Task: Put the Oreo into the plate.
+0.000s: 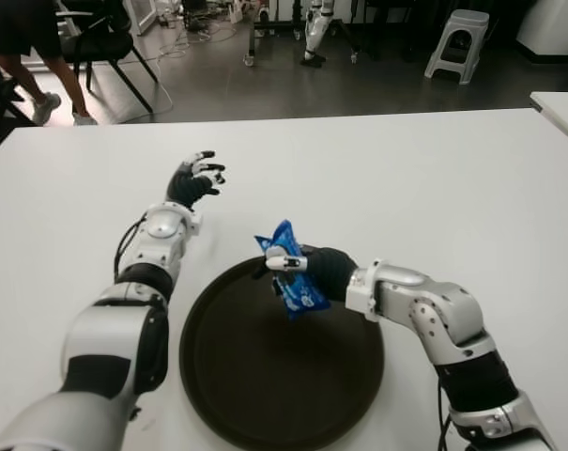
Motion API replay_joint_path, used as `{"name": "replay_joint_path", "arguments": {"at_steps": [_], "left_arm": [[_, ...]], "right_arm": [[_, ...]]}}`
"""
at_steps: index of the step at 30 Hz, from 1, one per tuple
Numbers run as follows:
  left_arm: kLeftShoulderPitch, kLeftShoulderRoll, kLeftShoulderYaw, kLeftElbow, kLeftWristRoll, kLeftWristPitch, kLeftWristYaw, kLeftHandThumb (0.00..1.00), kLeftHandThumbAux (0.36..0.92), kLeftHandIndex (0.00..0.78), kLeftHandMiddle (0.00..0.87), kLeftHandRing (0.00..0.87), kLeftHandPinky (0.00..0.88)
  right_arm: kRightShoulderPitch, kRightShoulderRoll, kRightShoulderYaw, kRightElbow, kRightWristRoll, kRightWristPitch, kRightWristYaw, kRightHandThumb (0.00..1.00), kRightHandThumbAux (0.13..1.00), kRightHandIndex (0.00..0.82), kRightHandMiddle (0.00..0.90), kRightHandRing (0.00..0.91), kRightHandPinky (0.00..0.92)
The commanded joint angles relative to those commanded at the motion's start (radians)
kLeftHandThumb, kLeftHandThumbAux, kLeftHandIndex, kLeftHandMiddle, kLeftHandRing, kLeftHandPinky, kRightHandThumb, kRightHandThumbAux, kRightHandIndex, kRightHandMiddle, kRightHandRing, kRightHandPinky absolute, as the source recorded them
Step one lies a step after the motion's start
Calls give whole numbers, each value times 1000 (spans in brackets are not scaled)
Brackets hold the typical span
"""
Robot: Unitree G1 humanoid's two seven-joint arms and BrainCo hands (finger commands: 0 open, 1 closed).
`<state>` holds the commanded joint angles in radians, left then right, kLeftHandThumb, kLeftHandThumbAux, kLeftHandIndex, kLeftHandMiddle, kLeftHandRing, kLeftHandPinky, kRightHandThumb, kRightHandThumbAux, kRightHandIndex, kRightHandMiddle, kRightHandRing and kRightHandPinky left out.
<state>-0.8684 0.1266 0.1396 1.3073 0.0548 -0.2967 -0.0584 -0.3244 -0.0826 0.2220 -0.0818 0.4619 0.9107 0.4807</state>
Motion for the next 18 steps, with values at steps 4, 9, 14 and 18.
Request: {"name": "replay_joint_path", "arguments": {"at_steps": [4, 9, 14, 18], "left_arm": [[0, 0, 2, 0, -1, 2, -1, 134, 717, 191, 318, 351, 401], [0, 0, 1, 1, 0, 2, -2, 128, 717, 199, 320, 351, 394], [1, 0, 3, 0, -2, -1, -5, 133, 718, 198, 320, 352, 402], [1, -1, 6, -1, -5, -5, -8, 144, 717, 194, 320, 356, 413]], "right_arm": [[3, -2, 3, -2, -4, -9, -3, 708, 727, 428, 757, 806, 816], [11, 4, 4, -11, -17, -21, -23, 707, 727, 429, 755, 805, 816], [23, 13, 9, -24, -45, -41, -58, 705, 728, 428, 755, 801, 815], [30, 9, 33, -19, -90, -81, -81, 700, 729, 427, 754, 793, 811]]}}
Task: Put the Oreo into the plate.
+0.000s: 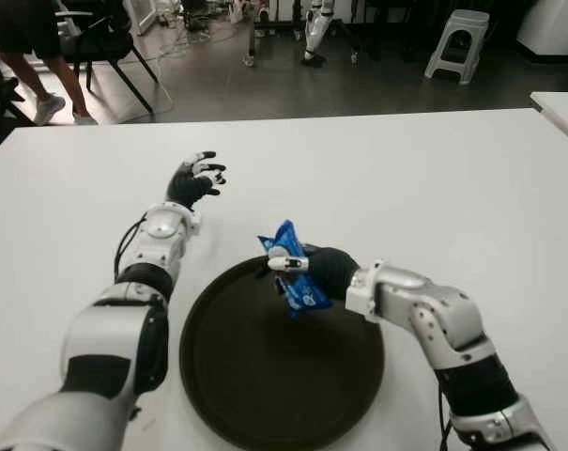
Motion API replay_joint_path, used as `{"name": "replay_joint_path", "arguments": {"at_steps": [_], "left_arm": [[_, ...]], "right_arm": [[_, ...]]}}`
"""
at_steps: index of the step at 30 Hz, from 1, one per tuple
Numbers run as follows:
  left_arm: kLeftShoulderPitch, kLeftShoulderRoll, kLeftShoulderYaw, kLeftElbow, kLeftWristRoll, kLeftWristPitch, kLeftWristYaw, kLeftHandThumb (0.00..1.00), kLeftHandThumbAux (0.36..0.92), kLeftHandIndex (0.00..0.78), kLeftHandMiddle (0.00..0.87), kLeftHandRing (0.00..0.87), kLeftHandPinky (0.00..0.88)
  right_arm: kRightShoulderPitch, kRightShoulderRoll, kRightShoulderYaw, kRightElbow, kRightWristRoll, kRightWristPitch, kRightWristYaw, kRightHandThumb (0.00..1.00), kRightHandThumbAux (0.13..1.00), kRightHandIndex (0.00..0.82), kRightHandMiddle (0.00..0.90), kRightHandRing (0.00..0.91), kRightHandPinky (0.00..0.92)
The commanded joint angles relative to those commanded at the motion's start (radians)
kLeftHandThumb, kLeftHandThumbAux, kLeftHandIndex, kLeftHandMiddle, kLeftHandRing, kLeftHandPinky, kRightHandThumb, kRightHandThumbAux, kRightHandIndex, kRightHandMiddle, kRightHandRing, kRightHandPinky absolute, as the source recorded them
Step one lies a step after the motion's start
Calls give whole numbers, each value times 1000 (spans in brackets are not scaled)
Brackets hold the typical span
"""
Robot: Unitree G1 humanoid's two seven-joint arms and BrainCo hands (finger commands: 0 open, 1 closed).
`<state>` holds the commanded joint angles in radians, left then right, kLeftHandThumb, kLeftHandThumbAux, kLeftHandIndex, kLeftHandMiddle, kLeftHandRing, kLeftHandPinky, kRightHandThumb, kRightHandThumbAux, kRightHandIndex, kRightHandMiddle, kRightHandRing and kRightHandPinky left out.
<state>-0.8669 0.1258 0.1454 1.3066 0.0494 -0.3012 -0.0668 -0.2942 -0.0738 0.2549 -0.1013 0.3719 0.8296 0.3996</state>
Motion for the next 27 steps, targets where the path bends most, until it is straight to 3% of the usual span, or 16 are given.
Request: {"name": "replay_joint_path", "arguments": {"at_steps": [4, 11, 13, 15, 21, 27], "left_arm": [[0, 0, 1, 0, -1, -2, -2, 141, 717, 186, 315, 354, 413], [-1, -2, -5, -1, 6, -1, 11, 128, 728, 192, 315, 337, 392], [-1, -1, -5, -1, 6, 0, 12, 122, 729, 195, 318, 340, 395], [-1, -1, -7, -1, 8, 1, 14, 116, 732, 194, 319, 342, 398], [-3, 2, -13, 0, 14, 5, 17, 103, 738, 189, 317, 347, 401], [-2, 4, -16, 1, 17, 5, 15, 110, 728, 180, 303, 343, 399]], "right_arm": [[-1, -12, 1, -23, 6, 24, 10, 701, 729, 427, 756, 794, 814], [-26, -3, -62, 18, 125, 113, 103, 703, 727, 427, 756, 802, 818], [-24, 5, -66, 51, 124, 94, 109, 704, 726, 426, 753, 802, 817], [-16, 18, -49, 122, 81, 11, 107, 707, 726, 426, 750, 799, 812], [2, 16, -30, 47, 25, -10, 38, 713, 724, 426, 747, 795, 806], [1, 4, -26, -31, 34, 63, 22, 712, 724, 426, 751, 796, 810]]}}
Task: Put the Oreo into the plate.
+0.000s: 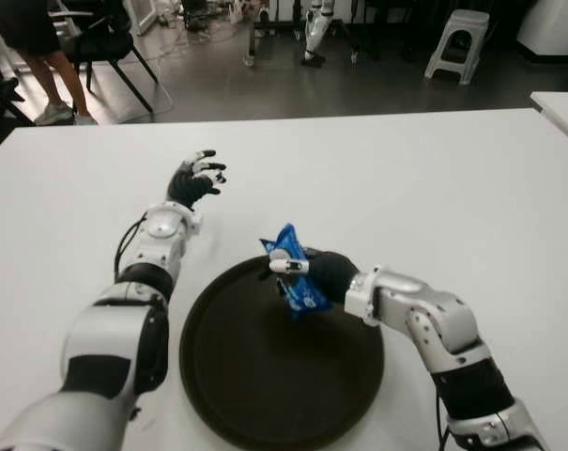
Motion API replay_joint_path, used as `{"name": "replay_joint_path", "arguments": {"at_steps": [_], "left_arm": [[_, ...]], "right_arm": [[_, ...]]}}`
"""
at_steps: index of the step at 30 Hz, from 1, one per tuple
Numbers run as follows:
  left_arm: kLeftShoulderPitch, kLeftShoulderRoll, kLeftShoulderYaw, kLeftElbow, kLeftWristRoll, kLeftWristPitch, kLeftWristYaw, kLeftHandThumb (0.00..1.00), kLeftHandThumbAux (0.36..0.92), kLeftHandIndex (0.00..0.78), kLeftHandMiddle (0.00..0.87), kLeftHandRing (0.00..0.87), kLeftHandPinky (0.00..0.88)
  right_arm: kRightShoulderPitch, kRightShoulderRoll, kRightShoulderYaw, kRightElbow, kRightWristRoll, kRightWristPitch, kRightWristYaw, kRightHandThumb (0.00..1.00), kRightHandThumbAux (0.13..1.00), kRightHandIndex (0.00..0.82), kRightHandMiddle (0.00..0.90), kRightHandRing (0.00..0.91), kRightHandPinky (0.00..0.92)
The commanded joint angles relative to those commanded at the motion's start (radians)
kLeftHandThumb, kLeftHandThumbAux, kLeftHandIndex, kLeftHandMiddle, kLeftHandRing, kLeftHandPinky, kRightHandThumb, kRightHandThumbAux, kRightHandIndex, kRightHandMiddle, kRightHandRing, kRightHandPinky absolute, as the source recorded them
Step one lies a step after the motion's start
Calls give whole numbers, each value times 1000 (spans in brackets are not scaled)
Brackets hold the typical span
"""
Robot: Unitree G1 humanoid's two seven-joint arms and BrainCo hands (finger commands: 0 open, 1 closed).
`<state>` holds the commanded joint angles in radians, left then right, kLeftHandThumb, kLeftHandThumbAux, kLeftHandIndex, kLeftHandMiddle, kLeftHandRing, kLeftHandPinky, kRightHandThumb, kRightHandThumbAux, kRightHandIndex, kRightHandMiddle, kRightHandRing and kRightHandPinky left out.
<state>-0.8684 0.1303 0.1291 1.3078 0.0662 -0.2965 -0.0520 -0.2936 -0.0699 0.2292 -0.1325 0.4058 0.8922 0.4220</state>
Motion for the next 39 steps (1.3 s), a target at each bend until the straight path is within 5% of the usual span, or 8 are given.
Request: {"name": "replay_joint_path", "arguments": {"at_steps": [15, 30, 39], "left_arm": [[2, 0, 7, 0, -7, -2, -9, 111, 713, 182, 313, 348, 394], [4, 0, 4, -2, -3, -12, -3, 104, 728, 193, 310, 333, 378], [4, 1, 6, 1, -6, -5, -10, 91, 727, 184, 306, 336, 382]], "right_arm": [[16, 4, 16, 17, -54, -44, -28, 714, 724, 424, 752, 796, 811], [5, 13, 14, 2, -53, 8, -41, 711, 724, 423, 748, 798, 817], [20, -17, 86, 2, -139, -115, -33, 695, 729, 418, 738, 780, 811]]}}
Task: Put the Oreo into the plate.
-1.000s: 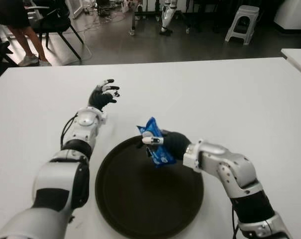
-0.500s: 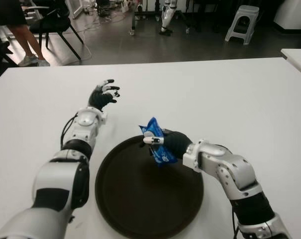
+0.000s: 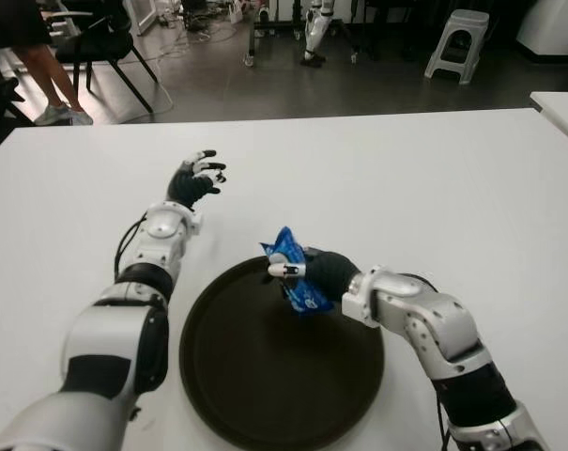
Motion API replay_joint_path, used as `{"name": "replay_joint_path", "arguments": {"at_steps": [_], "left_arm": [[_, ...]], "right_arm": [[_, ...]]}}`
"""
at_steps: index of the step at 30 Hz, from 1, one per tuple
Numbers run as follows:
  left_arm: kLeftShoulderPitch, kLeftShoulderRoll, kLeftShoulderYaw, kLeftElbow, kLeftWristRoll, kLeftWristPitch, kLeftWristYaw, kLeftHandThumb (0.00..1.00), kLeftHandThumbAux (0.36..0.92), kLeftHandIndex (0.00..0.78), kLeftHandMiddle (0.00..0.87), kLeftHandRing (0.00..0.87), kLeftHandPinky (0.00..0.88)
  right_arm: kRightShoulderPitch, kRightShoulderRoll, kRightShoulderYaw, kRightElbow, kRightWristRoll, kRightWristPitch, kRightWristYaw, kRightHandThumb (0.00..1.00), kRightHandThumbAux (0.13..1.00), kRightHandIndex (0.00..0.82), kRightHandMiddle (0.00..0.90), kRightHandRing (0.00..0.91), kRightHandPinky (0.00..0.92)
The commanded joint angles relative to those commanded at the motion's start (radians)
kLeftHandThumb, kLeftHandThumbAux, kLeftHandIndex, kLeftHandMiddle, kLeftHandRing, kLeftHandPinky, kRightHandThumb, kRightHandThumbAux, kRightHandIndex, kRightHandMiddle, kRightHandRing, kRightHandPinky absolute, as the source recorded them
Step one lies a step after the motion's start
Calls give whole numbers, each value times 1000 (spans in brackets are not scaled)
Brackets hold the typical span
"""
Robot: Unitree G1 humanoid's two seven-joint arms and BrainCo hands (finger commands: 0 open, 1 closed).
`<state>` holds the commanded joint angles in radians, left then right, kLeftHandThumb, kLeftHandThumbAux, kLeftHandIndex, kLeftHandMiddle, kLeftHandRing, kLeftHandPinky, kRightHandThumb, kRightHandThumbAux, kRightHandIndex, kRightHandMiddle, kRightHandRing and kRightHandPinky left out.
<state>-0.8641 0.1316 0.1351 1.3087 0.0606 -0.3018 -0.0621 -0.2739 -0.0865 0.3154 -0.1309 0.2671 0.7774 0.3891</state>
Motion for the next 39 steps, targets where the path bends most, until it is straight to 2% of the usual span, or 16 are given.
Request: {"name": "replay_joint_path", "arguments": {"at_steps": [3, 9, 18, 21, 25, 28, 30, 33, 39], "left_arm": [[0, 0, 0, 0, 0, 1, -1, 91, 728, 181, 307, 337, 382], [-1, 1, -3, 0, 3, -1, -1, 97, 730, 180, 306, 334, 385], [0, 0, -5, -1, 5, -8, 2, 125, 706, 187, 307, 335, 389], [1, -1, -3, -1, 3, -7, 2, 129, 702, 187, 308, 335, 387], [0, -2, -1, -1, 0, -7, 2, 131, 692, 190, 313, 346, 396], [1, -3, 0, -1, 0, -7, 3, 132, 697, 189, 314, 347, 397], [0, -3, -1, -1, 1, -7, 3, 127, 705, 189, 314, 344, 393], [0, -2, -1, -1, 1, -6, 2, 119, 712, 190, 313, 341, 390], [0, -3, 2, -1, -3, -3, -2, 112, 705, 185, 310, 347, 393]], "right_arm": [[-2, 5, 10, 27, -14, -39, 8, 688, 730, 419, 729, 769, 800], [6, -15, 32, 40, -47, -122, 37, 677, 732, 420, 706, 745, 775], [27, -31, 60, 29, -101, -232, 59, 675, 731, 423, 685, 726, 724], [22, -44, 67, 43, -103, -275, 98, 676, 731, 424, 693, 727, 738], [23, -54, 64, 53, -88, -319, 153, 676, 732, 424, 664, 700, 685], [29, -56, 53, 41, -69, -328, 186, 678, 734, 424, 603, 629, 613], [29, -51, 46, 49, -54, -331, 206, 679, 736, 423, 502, 516, 520], [29, -47, 41, 58, -42, -339, 228, 679, 738, 421, 415, 420, 444], [24, -40, 26, 71, 8, -344, 291, 669, 743, 407, 326, 314, 324]]}}
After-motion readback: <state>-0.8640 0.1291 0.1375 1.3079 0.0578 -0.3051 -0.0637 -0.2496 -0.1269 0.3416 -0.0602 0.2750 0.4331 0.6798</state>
